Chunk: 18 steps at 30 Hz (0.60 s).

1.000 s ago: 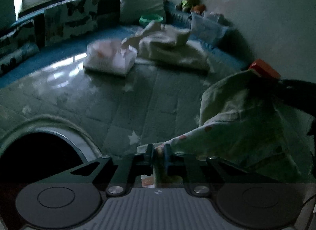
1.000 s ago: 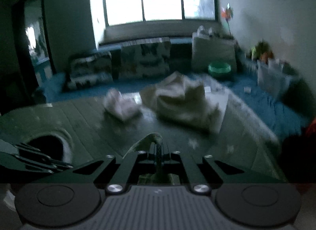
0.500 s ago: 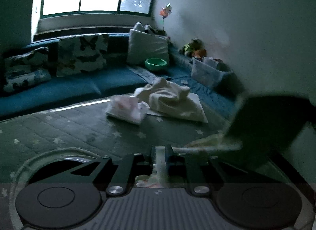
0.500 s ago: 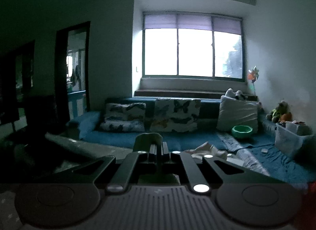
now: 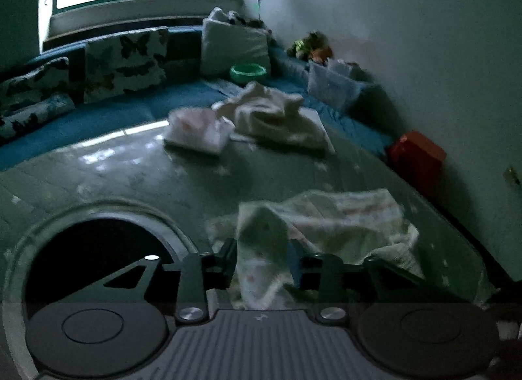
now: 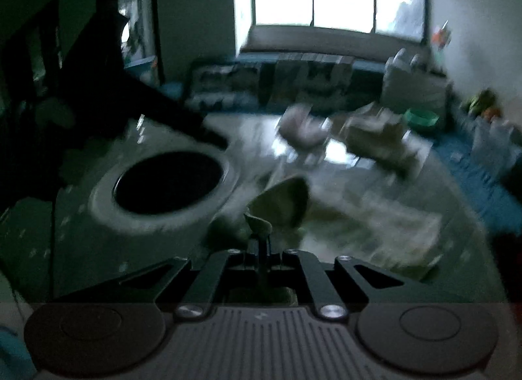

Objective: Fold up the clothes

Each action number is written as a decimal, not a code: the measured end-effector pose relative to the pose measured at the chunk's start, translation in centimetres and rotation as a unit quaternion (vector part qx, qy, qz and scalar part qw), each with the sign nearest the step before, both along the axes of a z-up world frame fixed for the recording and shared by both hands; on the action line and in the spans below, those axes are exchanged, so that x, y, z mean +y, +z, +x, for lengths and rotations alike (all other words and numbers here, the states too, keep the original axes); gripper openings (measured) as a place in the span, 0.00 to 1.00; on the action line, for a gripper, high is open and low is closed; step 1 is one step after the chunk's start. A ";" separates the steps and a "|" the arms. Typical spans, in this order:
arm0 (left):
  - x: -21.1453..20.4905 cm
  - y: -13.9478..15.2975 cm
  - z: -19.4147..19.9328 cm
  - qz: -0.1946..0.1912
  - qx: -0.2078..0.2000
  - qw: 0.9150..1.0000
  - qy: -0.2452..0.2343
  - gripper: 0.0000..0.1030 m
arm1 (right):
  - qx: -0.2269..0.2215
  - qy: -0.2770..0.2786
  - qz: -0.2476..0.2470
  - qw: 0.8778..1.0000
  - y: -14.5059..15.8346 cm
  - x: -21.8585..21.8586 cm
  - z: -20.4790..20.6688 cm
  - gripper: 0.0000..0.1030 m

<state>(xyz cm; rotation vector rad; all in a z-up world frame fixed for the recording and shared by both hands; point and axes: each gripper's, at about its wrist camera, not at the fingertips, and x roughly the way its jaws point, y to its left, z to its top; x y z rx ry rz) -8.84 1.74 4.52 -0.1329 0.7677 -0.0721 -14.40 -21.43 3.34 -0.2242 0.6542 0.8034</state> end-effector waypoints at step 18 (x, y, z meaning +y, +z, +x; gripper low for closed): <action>-3.0 -3.6 -1.9 0.028 0.052 0.998 0.001 0.71 | 0.034 -0.059 0.014 0.998 -2.6 -2.1 -0.7 0.74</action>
